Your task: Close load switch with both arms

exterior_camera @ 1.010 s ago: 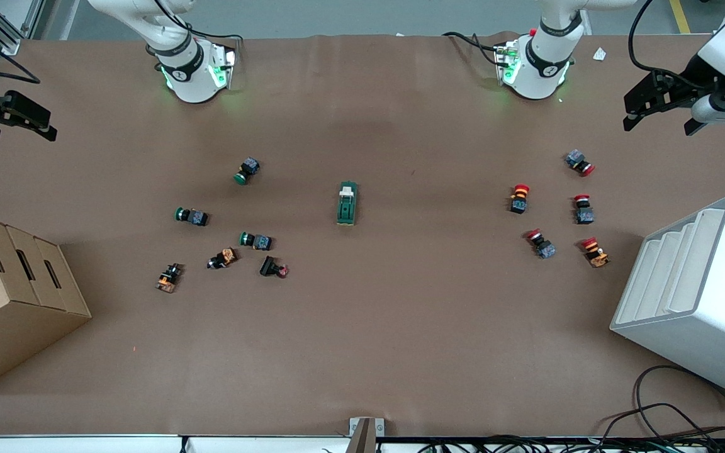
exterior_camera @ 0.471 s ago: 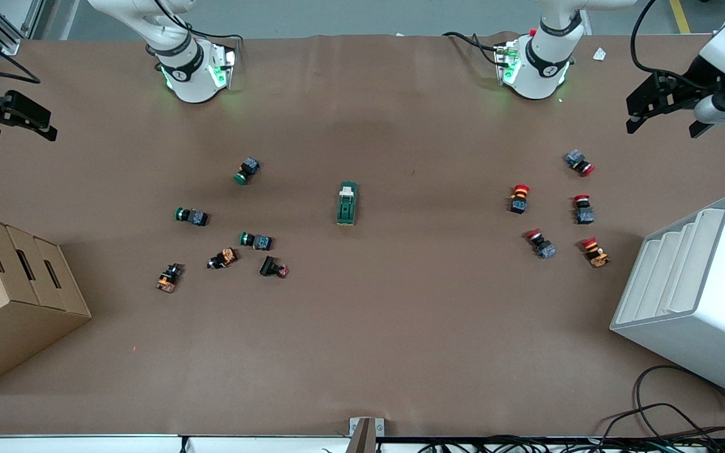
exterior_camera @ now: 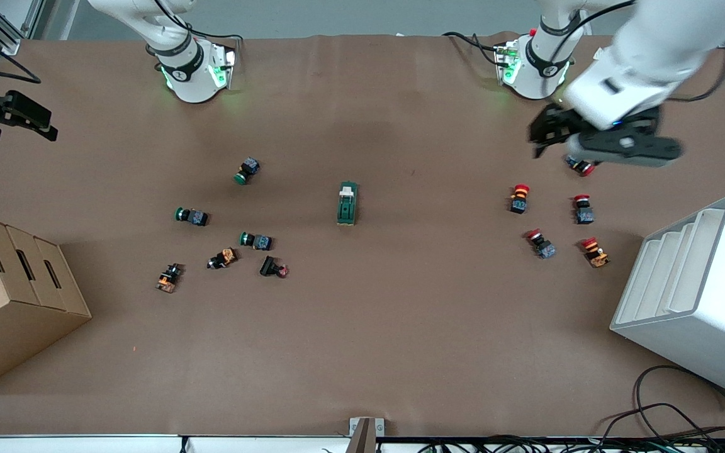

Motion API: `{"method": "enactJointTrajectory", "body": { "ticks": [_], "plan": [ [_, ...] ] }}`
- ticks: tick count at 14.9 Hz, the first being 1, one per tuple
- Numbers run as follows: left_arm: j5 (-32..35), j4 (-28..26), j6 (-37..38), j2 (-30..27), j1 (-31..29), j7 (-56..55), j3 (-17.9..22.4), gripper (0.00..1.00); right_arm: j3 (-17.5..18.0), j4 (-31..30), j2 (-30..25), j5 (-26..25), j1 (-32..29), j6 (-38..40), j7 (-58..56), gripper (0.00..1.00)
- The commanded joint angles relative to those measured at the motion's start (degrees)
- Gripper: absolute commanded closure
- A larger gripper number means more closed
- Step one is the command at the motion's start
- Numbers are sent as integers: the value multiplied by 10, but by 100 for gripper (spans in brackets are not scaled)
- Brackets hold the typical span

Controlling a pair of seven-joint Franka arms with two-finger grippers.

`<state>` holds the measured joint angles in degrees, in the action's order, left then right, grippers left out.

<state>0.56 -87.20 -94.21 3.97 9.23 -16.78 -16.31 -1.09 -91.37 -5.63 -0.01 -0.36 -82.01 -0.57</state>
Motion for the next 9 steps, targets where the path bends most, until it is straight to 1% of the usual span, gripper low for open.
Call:
{"method": "enactJointTrajectory", "body": {
  "ticks": [1,2,3,5,6,9],
  "plan": [
    [16,7,-48,52,5,-76,-60,0,1,-20,-18,8,1,-3,2,0],
    [20,-9,-85,62,18,-102,-68,0,2,-20,-18,7,1,-3,2,0],
    [28,-31,-132,70,38,-129,-68,0,2,-19,-18,7,1,-3,2,0],
    [49,-57,-206,102,79,-201,-68,0,2,-19,-18,7,1,-3,2,0],
    [74,-57,-226,124,104,-253,-68,0,2,-18,-17,7,1,-3,2,0],
    [198,-56,-300,197,169,-398,-68,0,2,-11,-14,6,-1,0,0,0]
  ]
}}
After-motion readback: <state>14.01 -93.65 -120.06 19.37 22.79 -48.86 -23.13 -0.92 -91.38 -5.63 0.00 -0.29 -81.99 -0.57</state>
